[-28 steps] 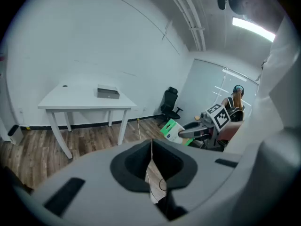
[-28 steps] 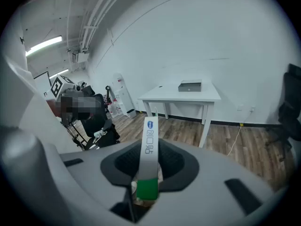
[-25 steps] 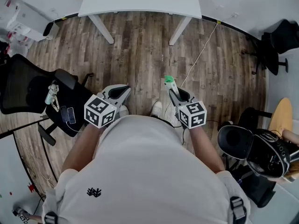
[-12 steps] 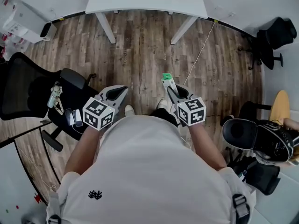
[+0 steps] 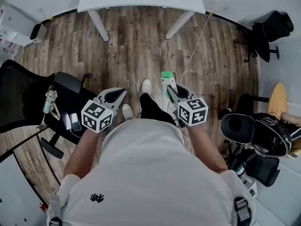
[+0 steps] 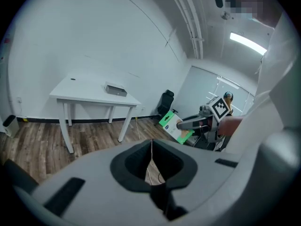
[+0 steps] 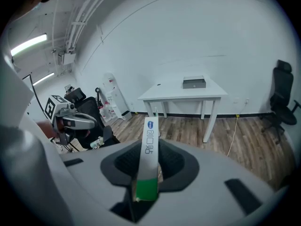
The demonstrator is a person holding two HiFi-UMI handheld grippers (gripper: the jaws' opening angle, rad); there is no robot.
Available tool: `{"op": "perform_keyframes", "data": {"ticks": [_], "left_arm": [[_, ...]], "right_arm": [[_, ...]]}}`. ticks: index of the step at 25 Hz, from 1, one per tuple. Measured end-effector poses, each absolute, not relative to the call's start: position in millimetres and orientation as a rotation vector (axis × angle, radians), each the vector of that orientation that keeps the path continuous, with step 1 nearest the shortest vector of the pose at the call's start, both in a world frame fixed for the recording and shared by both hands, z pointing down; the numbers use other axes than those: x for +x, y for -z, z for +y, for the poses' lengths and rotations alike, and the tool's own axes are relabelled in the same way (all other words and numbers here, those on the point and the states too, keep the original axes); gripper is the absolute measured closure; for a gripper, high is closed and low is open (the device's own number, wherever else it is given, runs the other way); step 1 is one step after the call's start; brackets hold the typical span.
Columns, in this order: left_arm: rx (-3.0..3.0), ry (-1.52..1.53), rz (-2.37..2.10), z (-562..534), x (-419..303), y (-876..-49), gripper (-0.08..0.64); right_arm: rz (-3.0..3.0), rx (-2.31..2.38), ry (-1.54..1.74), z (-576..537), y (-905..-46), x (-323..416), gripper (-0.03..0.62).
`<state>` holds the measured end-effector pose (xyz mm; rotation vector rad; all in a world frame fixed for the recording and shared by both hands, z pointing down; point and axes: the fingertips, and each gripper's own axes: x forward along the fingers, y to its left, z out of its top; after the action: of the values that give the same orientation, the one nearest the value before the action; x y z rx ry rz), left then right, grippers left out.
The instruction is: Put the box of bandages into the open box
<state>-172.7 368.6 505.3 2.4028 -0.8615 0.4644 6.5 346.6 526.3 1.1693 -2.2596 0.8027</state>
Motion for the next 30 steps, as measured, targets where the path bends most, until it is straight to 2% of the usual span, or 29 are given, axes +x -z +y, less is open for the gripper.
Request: {"op": "perform_keyframes", "data": {"ticks": [17, 30], "left_arm": [[2.469, -0.533, -0.885, 207.6, -97.9, -478.4, 0.548], [2.467, -0.508, -0.854, 131.3, -82.1, -477.1, 0.548]], "right_arm": [[-2.332, 1.173, -0.816, 180.5, -526.3, 57.3, 0.505], [-2.304, 1.236, -0.868, 100.4, -534.3, 74.2, 0.505]]}}
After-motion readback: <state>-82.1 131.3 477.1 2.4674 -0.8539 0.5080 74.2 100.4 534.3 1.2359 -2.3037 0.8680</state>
